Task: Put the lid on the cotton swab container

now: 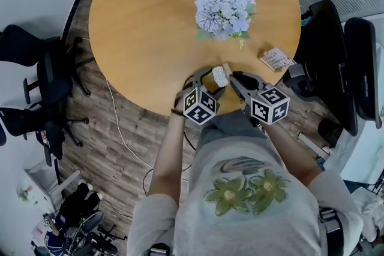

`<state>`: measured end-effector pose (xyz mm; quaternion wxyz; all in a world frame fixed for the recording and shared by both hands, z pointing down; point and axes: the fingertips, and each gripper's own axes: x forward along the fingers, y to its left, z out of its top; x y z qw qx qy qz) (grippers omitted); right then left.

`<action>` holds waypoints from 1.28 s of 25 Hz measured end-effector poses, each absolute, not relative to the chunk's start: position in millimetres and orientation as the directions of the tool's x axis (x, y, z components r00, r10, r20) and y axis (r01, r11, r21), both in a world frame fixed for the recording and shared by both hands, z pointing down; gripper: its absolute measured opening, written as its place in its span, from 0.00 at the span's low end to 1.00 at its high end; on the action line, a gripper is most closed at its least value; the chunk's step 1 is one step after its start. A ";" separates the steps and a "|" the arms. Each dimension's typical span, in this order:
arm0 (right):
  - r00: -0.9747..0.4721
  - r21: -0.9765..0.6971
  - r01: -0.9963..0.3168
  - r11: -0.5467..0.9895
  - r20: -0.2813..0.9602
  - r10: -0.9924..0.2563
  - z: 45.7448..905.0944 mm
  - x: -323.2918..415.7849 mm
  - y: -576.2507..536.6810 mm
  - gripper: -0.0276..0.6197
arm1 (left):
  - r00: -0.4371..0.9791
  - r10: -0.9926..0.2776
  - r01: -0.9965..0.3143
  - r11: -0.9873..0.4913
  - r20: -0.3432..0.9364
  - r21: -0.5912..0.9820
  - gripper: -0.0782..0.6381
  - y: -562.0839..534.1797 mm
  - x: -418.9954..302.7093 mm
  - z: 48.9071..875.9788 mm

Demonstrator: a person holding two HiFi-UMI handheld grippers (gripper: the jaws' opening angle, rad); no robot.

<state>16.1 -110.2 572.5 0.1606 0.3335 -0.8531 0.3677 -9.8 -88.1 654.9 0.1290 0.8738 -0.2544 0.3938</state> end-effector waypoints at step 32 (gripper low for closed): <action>-0.715 -0.438 -0.690 0.577 0.534 -0.451 570.8 3.2 -103.9 0.14 | 0.555 -0.345 -0.556 -0.831 0.757 0.029 0.56 -87.5 -9.9 653.7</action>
